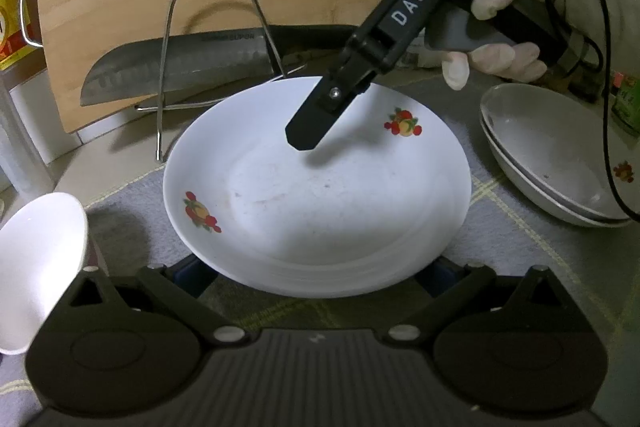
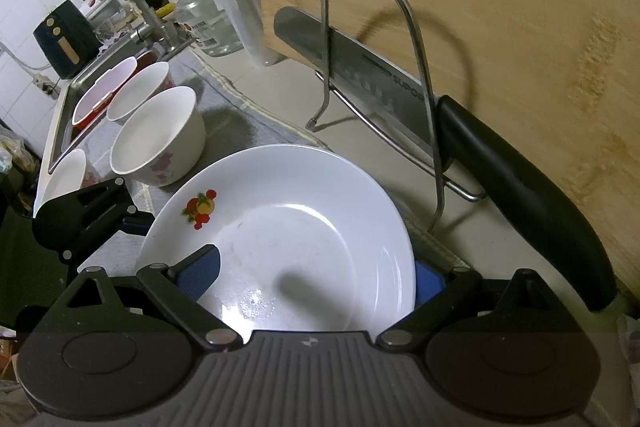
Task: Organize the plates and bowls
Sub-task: 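Lift the floral plate off the mat with the right gripper, then carry the held plate over the stacked plates with the right gripper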
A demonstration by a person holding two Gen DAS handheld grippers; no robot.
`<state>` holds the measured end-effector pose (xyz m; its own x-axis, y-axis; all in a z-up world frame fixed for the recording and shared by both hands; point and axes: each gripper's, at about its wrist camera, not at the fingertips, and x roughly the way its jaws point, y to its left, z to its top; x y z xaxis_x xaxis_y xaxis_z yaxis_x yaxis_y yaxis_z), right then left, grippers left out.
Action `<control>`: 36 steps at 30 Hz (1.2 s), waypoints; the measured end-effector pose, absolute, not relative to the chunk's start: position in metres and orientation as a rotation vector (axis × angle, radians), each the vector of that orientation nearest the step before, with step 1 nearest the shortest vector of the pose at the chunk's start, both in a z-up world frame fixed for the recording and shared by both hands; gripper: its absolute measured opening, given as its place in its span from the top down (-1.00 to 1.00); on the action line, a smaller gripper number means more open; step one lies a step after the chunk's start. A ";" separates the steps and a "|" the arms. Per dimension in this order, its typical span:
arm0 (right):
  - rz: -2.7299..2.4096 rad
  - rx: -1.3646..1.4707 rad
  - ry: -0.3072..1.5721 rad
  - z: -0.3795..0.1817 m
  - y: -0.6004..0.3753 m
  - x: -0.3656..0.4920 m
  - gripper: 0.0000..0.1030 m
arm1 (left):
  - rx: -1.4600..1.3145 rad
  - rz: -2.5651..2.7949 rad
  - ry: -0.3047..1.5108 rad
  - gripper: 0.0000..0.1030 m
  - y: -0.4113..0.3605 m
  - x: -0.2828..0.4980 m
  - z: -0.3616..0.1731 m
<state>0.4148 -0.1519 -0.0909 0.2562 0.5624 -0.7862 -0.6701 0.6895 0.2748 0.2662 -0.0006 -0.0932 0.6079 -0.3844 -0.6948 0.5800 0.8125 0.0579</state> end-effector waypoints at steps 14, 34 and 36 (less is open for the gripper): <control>0.856 -0.136 0.993 -0.072 -0.153 0.381 -0.93 | 0.273 -0.571 0.729 -0.97 0.001 0.249 -0.084; 0.851 -0.124 0.949 -0.048 -0.162 0.323 -0.93 | 0.300 -0.579 0.715 -0.97 -0.012 0.196 -0.065; 0.849 -0.121 0.946 -0.047 -0.165 0.317 -0.93 | 0.306 -0.582 0.716 -0.97 -0.014 0.192 -0.063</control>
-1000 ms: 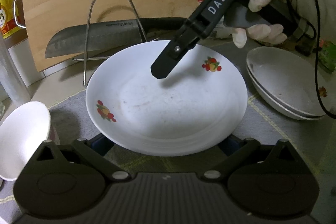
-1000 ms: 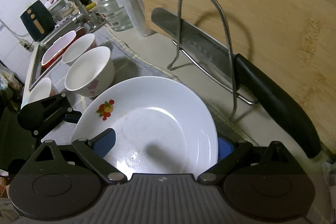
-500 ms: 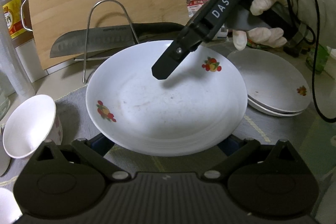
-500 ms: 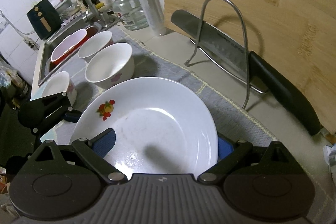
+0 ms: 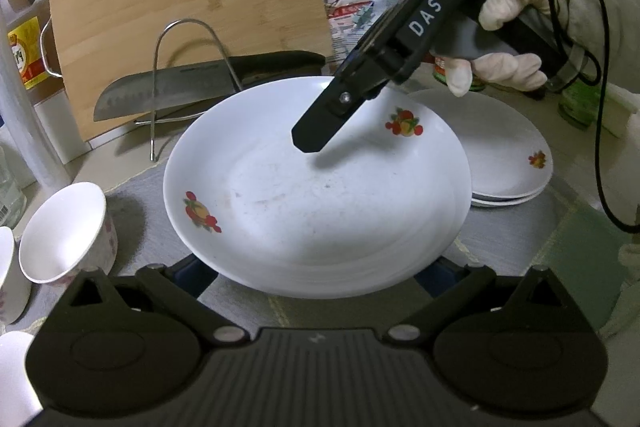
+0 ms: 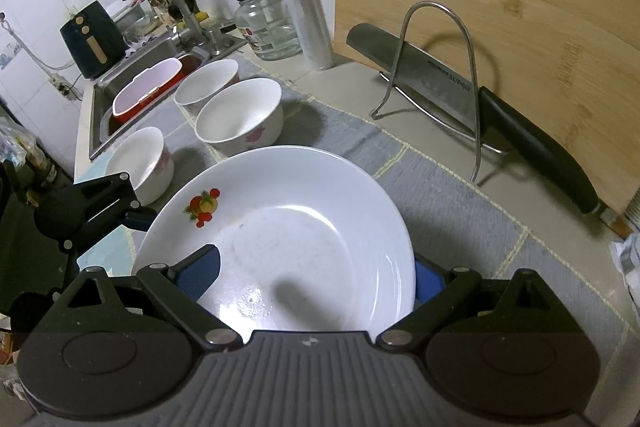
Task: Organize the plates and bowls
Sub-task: 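Carry the held plate over the stacked plates with the right gripper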
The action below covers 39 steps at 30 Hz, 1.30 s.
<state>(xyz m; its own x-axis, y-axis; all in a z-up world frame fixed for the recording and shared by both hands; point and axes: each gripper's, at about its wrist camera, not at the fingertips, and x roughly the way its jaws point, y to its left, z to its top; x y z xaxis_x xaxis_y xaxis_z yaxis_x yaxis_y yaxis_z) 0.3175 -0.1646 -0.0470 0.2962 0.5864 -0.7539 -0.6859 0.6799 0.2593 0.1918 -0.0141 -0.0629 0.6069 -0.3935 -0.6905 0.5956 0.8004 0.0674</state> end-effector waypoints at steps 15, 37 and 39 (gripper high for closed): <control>0.782 -0.088 0.937 -0.044 -0.204 0.284 -0.93 | 0.324 -0.653 0.715 -0.97 -0.045 0.170 -0.059; 0.621 -0.008 0.943 -0.050 -0.292 0.252 -0.93 | 0.379 -0.821 0.713 -0.97 -0.115 0.175 -0.064; 0.613 -0.002 0.946 -0.052 -0.297 0.250 -0.93 | 0.384 -0.830 0.716 -0.97 -0.118 0.175 -0.066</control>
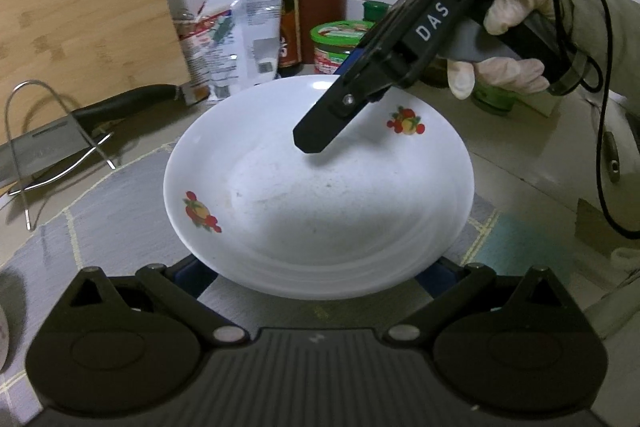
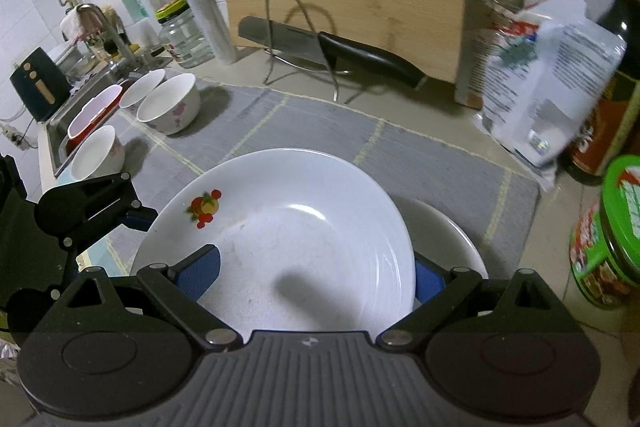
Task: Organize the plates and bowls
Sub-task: 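Carry the held plate over the stacked plates with the right gripper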
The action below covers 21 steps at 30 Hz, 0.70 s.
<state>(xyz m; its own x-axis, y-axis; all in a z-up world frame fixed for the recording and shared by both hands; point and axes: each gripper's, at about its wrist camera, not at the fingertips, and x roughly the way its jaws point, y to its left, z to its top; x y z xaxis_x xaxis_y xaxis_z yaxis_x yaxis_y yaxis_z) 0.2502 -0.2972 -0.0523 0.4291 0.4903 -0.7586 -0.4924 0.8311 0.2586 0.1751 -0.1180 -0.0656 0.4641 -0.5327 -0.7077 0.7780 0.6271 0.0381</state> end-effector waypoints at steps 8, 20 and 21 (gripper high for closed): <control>0.593 0.013 0.967 -0.061 -0.312 0.247 -0.93 | 0.394 -0.853 0.742 -0.97 -0.128 0.180 -0.069; 0.579 0.026 0.989 -0.072 -0.320 0.248 -0.93 | 0.407 -0.865 0.775 -0.97 -0.134 0.184 -0.072; 0.576 0.025 0.991 -0.073 -0.320 0.248 -0.93 | 0.407 -0.866 0.776 -0.97 -0.135 0.185 -0.072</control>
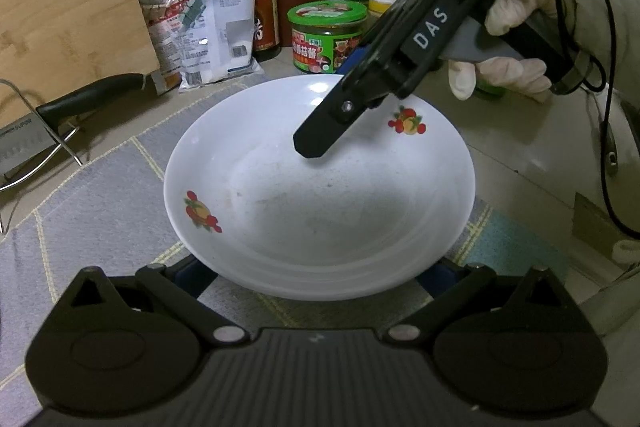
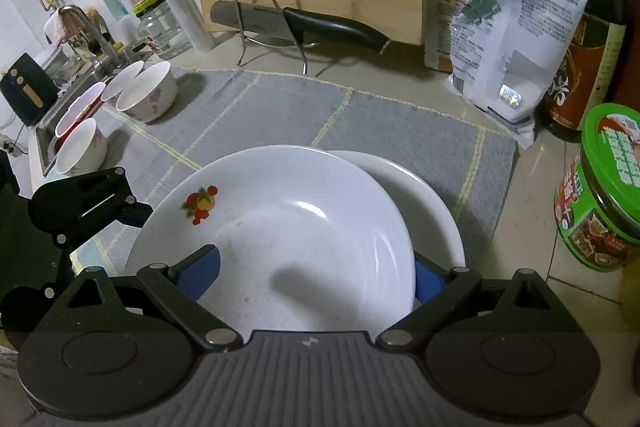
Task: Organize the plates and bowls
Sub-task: 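Carry the held plate over the stacked plates with the right gripper, then lower the held plate onto the plate stack with the right gripper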
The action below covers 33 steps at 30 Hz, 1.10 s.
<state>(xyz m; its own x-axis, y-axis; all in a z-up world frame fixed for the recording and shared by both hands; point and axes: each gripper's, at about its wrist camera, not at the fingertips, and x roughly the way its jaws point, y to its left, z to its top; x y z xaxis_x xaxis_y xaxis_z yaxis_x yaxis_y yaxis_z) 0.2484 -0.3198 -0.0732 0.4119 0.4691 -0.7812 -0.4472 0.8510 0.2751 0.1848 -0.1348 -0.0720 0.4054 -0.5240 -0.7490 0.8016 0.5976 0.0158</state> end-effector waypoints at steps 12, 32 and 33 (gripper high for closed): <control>0.551 0.033 1.010 -0.085 -0.322 0.252 -0.93 | 0.427 -0.875 0.800 -0.97 -0.139 0.189 -0.074; 0.525 0.035 1.036 -0.088 -0.325 0.250 -0.93 | 0.457 -0.905 0.832 -0.97 -0.143 0.201 -0.078; 0.524 0.035 1.038 -0.089 -0.325 0.250 -0.93 | 0.458 -0.904 0.833 -0.97 -0.144 0.202 -0.079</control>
